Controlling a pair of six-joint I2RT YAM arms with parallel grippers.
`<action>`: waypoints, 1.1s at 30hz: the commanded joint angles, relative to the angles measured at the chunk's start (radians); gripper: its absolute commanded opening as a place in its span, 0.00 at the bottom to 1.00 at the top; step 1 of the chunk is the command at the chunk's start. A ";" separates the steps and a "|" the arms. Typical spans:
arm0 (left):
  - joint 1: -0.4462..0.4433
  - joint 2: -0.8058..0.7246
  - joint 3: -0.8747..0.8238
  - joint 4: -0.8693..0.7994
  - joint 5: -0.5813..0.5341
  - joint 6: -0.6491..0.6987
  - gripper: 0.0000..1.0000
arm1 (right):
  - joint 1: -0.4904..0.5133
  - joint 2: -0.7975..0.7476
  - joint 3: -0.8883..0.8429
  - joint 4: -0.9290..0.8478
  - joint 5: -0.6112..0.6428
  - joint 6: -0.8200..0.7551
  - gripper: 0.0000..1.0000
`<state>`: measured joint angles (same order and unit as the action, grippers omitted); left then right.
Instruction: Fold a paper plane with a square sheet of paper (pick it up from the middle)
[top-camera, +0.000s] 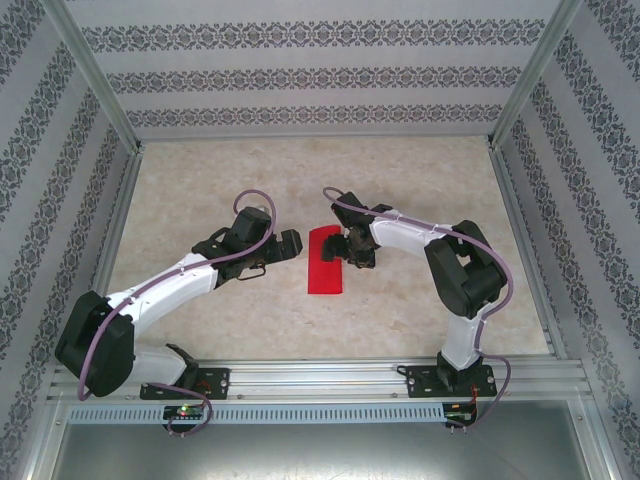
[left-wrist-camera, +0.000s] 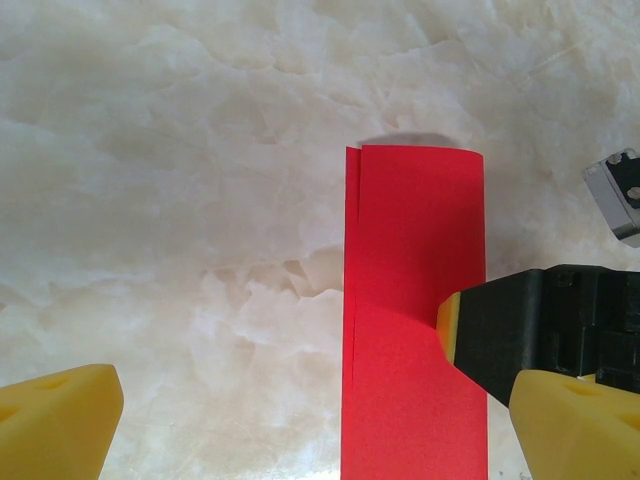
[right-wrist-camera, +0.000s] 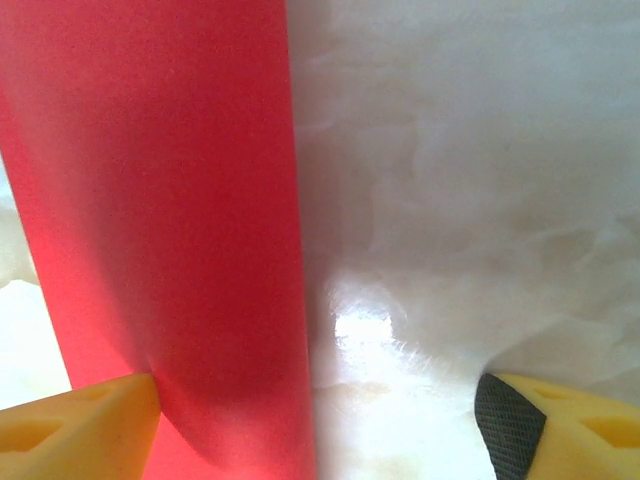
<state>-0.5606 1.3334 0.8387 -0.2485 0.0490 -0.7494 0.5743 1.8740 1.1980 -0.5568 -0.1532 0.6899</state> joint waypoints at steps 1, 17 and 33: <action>0.011 -0.004 0.024 -0.017 -0.002 -0.011 1.00 | 0.015 0.024 0.018 -0.017 0.007 0.013 0.86; 0.011 -0.003 0.026 -0.026 -0.009 -0.005 1.00 | 0.027 0.083 0.075 -0.109 0.062 0.011 0.89; 0.017 -0.025 0.007 -0.055 -0.071 -0.053 1.00 | 0.024 0.120 0.086 -0.138 0.072 0.012 0.89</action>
<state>-0.5598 1.3323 0.8387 -0.2615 0.0162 -0.7715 0.5938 1.9404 1.2919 -0.6586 -0.1127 0.6888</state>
